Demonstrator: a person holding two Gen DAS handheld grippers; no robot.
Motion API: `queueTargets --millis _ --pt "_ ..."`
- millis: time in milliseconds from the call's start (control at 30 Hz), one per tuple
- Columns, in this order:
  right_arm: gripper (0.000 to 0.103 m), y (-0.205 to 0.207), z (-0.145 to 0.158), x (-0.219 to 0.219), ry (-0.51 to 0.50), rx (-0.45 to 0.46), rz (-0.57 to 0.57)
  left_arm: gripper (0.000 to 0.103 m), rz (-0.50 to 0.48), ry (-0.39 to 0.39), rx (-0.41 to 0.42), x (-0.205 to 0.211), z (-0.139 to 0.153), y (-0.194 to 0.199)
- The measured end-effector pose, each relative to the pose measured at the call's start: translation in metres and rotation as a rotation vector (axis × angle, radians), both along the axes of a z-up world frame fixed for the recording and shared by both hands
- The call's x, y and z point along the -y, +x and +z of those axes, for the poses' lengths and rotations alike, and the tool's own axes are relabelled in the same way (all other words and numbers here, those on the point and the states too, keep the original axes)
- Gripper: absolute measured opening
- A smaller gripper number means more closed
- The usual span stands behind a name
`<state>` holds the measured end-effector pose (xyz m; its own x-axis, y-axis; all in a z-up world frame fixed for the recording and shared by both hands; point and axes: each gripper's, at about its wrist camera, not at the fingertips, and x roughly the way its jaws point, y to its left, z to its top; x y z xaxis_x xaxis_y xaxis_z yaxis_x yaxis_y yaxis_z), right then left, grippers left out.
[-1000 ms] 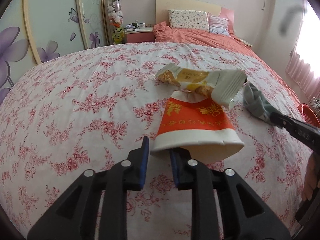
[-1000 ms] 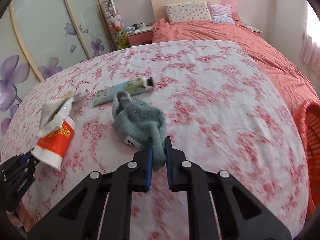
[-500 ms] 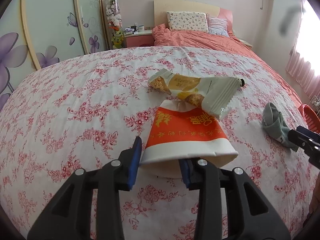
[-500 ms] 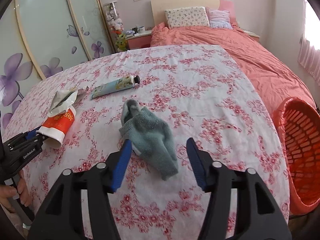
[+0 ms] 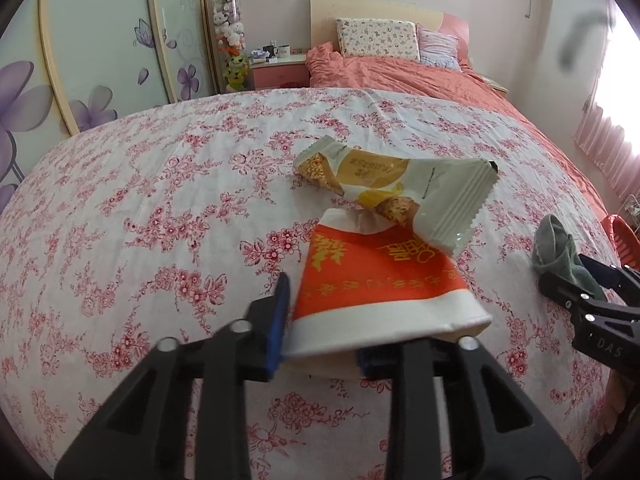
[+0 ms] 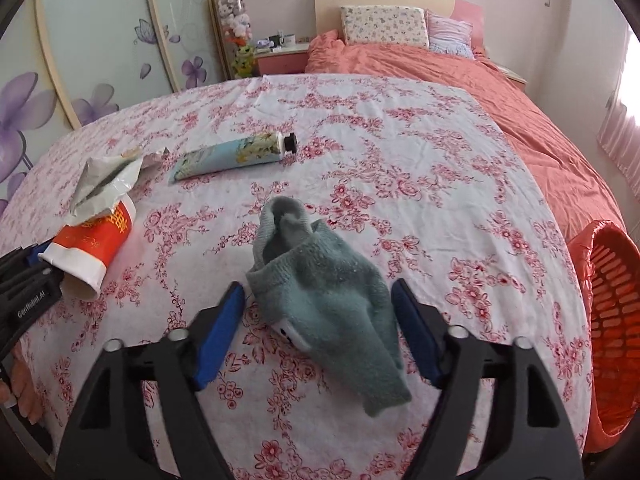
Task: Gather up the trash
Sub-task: 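Grasp the orange-and-white cup with the left tool while the right tool grasps the grey-green sock, then carry the cup and sock to the orange basket and release both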
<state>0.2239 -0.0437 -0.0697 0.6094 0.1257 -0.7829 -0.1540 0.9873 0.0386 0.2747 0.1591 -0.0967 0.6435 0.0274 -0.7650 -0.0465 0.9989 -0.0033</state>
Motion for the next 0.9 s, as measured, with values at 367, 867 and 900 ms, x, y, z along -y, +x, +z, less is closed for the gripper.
queueTargets --millis 367,867,900 --pt "0.045 -0.004 0.001 0.01 0.028 0.006 -0.041 0.024 0.043 -0.058 -0.017 -0.013 -0.003 0.0" --pt "0.018 -0.007 0.003 0.011 0.01 0.016 -0.045 0.011 0.022 -0.059 0.017 -0.013 0.002 -0.008" --pt "0.016 -0.01 0.004 0.014 0.024 0.013 -0.04 0.008 0.003 -0.059 0.031 -0.012 0.005 -0.013"
